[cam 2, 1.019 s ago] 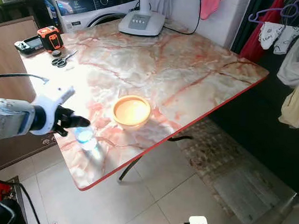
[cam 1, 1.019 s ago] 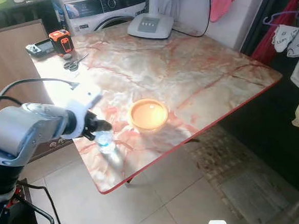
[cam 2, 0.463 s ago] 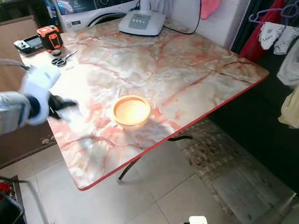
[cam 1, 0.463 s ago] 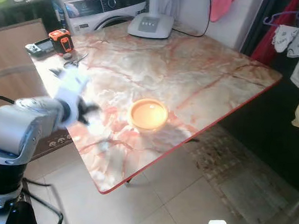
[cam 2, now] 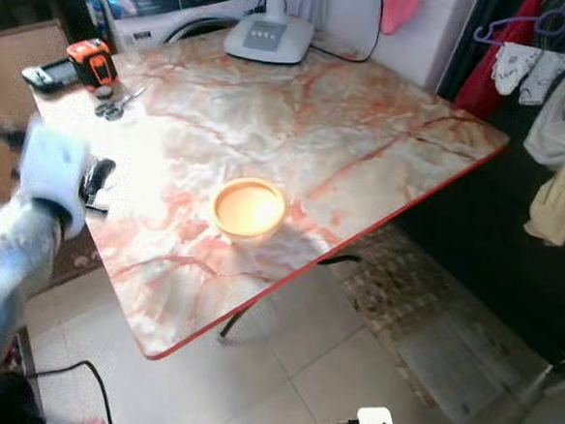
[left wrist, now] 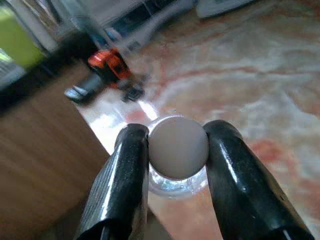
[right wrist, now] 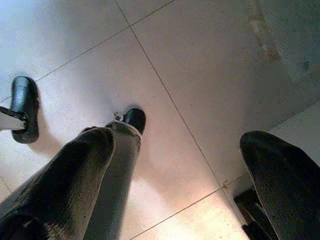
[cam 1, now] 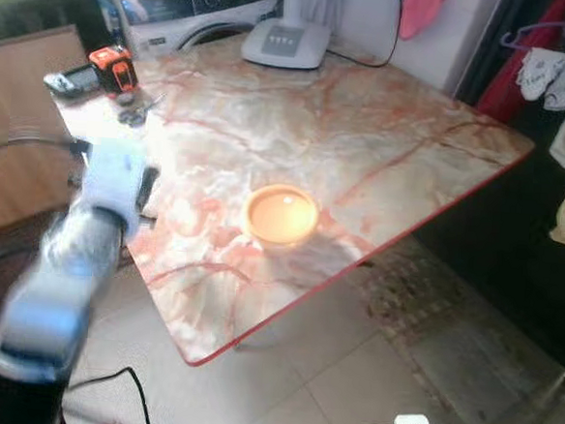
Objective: Restocking fridge
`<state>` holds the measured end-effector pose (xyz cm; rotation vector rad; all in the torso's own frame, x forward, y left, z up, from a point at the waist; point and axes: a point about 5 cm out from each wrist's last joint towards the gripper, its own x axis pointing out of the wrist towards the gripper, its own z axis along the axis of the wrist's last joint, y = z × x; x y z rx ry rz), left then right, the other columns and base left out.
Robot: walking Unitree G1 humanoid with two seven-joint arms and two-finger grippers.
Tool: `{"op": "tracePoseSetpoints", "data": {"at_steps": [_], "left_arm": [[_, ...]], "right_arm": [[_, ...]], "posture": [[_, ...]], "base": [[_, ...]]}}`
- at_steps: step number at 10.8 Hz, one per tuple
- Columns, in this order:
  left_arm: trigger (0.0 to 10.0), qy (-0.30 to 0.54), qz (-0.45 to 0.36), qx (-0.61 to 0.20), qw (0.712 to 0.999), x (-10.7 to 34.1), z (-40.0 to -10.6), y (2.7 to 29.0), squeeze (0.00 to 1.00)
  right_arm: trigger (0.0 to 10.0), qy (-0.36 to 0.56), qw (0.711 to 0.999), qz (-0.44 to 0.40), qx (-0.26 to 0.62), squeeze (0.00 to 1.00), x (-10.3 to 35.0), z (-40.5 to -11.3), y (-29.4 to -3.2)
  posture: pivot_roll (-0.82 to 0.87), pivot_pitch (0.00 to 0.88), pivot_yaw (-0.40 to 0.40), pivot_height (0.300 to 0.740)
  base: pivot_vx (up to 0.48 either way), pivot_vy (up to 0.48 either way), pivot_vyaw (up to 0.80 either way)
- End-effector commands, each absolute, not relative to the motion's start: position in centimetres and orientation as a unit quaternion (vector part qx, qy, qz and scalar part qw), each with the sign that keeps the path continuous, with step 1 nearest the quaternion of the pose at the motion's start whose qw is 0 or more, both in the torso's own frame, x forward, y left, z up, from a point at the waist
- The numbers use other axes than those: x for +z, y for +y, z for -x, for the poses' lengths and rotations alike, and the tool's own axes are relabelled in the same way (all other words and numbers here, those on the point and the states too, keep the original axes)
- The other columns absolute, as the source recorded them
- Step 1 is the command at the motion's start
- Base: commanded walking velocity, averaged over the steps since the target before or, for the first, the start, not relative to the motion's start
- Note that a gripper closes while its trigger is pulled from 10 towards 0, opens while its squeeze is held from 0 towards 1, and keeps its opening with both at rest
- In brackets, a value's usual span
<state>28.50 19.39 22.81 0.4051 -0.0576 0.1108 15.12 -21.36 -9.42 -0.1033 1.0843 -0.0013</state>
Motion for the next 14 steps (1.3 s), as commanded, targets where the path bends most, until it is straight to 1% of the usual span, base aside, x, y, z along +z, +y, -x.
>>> {"op": "tracePoseSetpoints", "data": {"at_steps": [1, 3, 4, 5, 6, 7, 9, 12, 14], "left_arm": [[10.0, -0.096, -0.210, 0.084, 0.969, 24.1, -27.8, 19.6, 0.00], [10.0, -0.166, -0.212, 0.109, 0.957, 22.8, -26.3, 19.9, 0.00], [10.0, -0.189, -0.248, 0.084, 0.946, 22.4, -25.6, 19.3, 0.00], [10.0, -0.203, -0.254, 0.080, 0.942, 22.1, -24.9, 19.0, 0.00], [10.0, -0.195, -0.231, 0.113, 0.947, 21.5, -24.6, 19.8, 0.00], [10.0, -0.182, -0.218, 0.122, 0.951, 20.4, -24.7, 20.2, 0.00], [10.0, -0.178, -0.185, 0.123, 0.959, 19.2, -24.2, 19.4, 0.00], [10.0, -0.200, -0.198, 0.120, 0.952, 19.1, -24.1, 19.1, 0.00], [10.0, -0.215, -0.216, 0.120, 0.945, 19.6, -24.1, 19.0, 0.00]], "right_arm": [[10.0, 0.520, 0.852, 0.051, 0.002, 0.00, -9.6, -14.7, -21.4], [10.0, 0.521, 0.852, 0.053, 0.003, 0.00, -9.6, -14.6, -21.5], [10.0, 0.521, 0.852, 0.052, 0.002, 0.00, -9.6, -14.5, -21.6], [10.0, 0.522, 0.851, 0.052, 0.000, 0.00, -9.6, -14.4, -21.7], [10.0, 0.524, 0.851, 0.048, -0.006, 0.00, -9.6, -14.3, -21.8], [10.0, 0.524, 0.851, 0.045, -0.009, 0.00, -9.7, -14.2, -21.7], [10.0, 0.523, 0.852, 0.039, -0.012, 0.00, -9.7, -14.0, -21.9], [10.0, 0.523, 0.851, 0.037, -0.015, 0.00, -9.8, -13.8, -21.9], [10.0, 0.521, 0.853, 0.030, -0.024, 0.00, -9.7, -13.9, -21.9]], "posture": [[0.18, 0.086, -0.023, 0.740], [0.17, 0.074, -0.026, 0.740], [0.17, 0.069, -0.029, 0.740], [0.18, 0.065, -0.034, 0.740], [0.18, 0.056, -0.032, 0.740], [0.18, 0.051, -0.031, 0.740], [0.19, 0.041, -0.034, 0.740], [0.19, 0.037, -0.034, 0.740], [0.19, 0.065, -0.027, 0.740]], "base": [[0.000, 0.000, 0.00], [0.000, 0.000, 0.00], [0.000, 0.000, 0.00], [0.000, 0.000, 0.00], [0.000, 0.000, 0.00], [0.000, 0.000, 0.00], [0.000, 0.000, 0.00], [0.000, 0.000, 0.00], [0.000, 0.000, 0.00]]}}
